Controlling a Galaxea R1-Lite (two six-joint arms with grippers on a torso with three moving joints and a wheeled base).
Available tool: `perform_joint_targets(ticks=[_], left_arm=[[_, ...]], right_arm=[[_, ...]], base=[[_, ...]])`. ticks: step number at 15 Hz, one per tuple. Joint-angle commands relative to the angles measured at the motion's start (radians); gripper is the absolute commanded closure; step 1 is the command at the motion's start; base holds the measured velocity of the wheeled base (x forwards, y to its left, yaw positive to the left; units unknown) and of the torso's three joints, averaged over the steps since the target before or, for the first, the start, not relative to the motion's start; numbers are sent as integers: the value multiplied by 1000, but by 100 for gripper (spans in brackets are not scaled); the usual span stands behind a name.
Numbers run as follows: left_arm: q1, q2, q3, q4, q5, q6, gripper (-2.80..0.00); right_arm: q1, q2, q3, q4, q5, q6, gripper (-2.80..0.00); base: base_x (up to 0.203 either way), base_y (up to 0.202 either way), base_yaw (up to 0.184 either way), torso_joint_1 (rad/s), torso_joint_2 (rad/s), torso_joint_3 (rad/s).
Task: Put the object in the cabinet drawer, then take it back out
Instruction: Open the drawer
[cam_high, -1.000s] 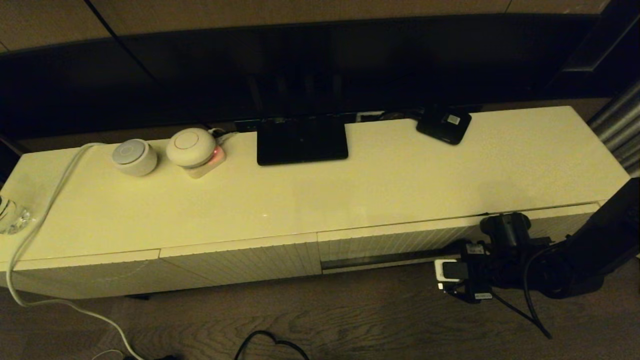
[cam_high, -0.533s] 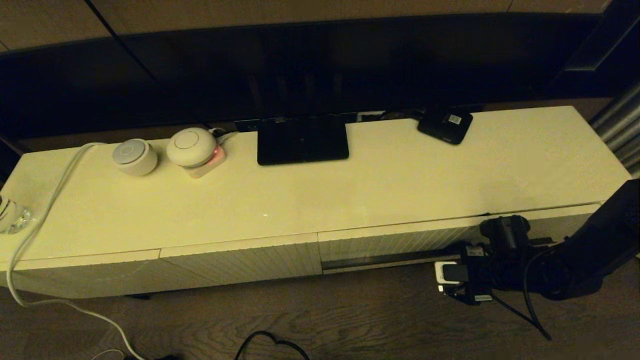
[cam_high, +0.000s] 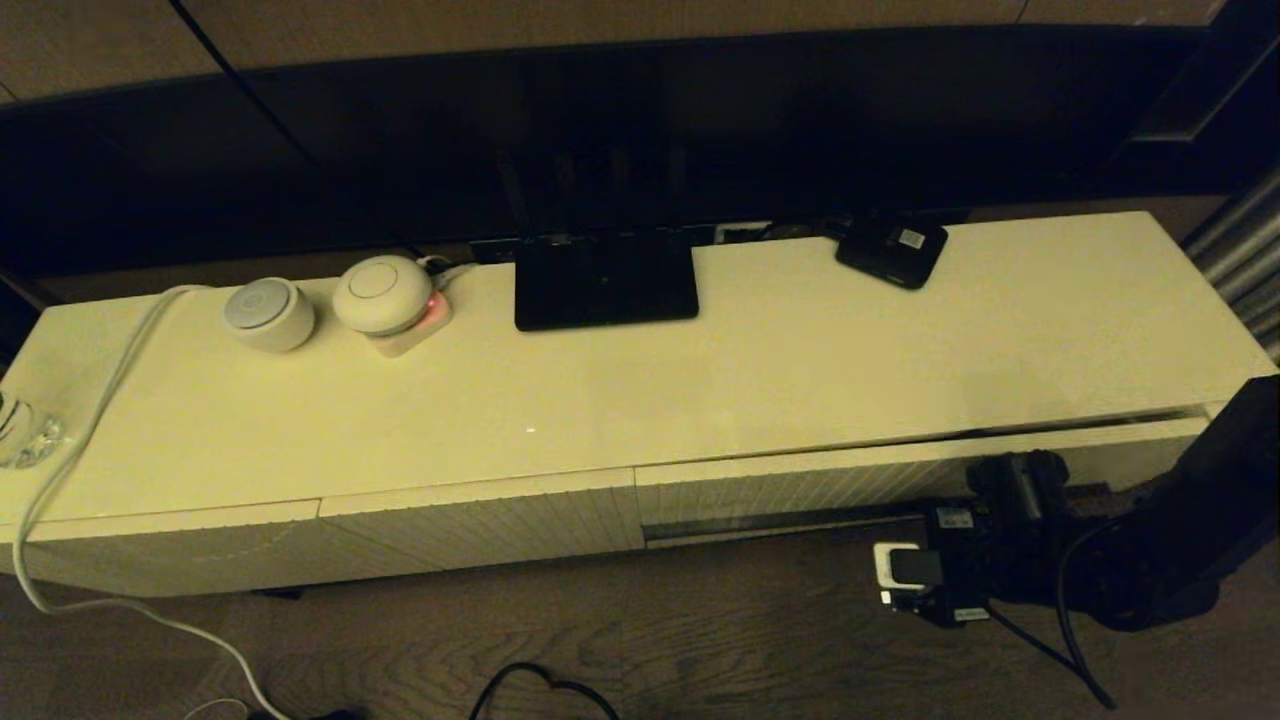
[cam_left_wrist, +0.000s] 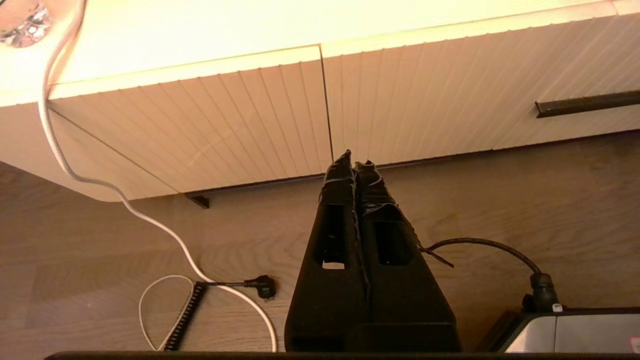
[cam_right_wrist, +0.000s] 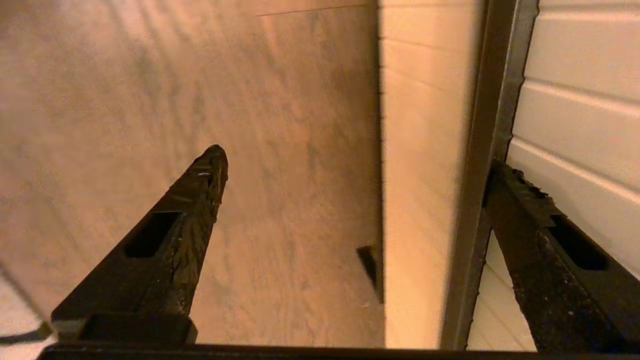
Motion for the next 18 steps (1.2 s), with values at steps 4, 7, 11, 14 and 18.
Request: perform_joint_targets(ticks=[4, 7, 11, 14, 18], left_arm=[[0, 0, 3, 0, 0, 1, 0], [0, 0, 3, 0, 0, -1, 0], [0, 0, 3, 0, 0, -1, 0], [0, 0, 3, 0, 0, -1, 0], [0, 0, 3, 0, 0, -1, 0]], right_arm=[[20, -26, 98, -26, 5, -9, -280], [21, -45, 185, -75, 5, -9, -280], [26, -68, 308, -164, 6, -6, -280], [44, -96, 374, -181, 5, -6, -280], [57, -168, 378, -185, 3, -1, -280]], base=[[0, 0, 0, 0, 0, 0], [0, 0, 0, 0, 0, 0], [0, 0, 0, 0, 0, 0], [0, 0, 0, 0, 0, 0], [0, 0, 0, 0, 0, 0]])
